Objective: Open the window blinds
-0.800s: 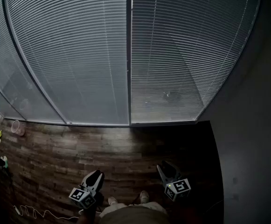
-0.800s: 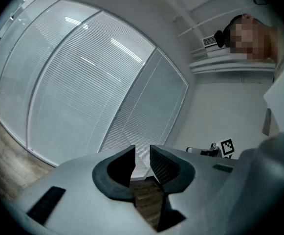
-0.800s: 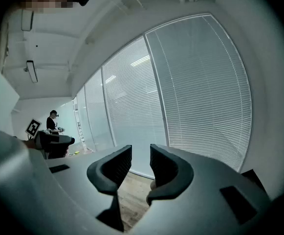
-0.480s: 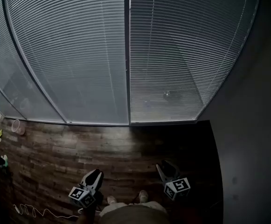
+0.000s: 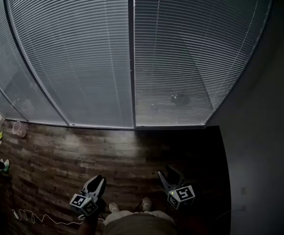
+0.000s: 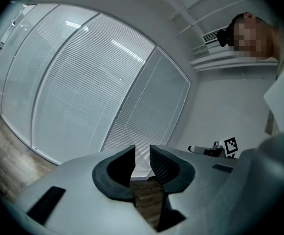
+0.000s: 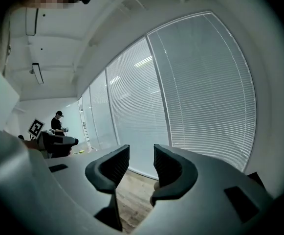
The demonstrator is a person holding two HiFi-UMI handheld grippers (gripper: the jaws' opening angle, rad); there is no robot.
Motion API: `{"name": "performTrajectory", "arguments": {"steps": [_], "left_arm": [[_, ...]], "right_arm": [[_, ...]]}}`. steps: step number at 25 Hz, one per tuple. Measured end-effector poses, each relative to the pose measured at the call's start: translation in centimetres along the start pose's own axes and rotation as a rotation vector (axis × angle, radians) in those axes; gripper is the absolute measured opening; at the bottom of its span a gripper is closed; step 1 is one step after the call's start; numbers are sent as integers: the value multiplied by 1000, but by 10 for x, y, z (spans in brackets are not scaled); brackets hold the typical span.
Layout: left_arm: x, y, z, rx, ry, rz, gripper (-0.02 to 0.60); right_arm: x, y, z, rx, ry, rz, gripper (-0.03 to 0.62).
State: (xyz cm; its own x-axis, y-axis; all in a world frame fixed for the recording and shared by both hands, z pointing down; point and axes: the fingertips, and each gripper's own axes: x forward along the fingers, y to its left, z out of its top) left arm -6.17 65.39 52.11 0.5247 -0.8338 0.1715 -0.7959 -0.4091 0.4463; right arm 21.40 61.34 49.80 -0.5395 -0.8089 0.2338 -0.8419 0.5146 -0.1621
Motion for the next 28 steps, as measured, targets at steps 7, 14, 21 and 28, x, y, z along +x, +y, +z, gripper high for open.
{"name": "performTrajectory", "arguments": {"steps": [7,14,21,28], "left_arm": [[17,-25,-10,-16,-20,33,106],[28,-49,-34,-36,-40,78,106],[17,-63,-44,-52,-60,112,106],[9,-61,-48,-53,-66,139,106]], "right_arm": [[-15,-20,-4,-36,-26,22,143],[-28,-44,-5,-103,-43,33,143],[-37,-55,-8,-93,-30,30,143],[-36,-59,-8,-97,-37,27,143]]}}
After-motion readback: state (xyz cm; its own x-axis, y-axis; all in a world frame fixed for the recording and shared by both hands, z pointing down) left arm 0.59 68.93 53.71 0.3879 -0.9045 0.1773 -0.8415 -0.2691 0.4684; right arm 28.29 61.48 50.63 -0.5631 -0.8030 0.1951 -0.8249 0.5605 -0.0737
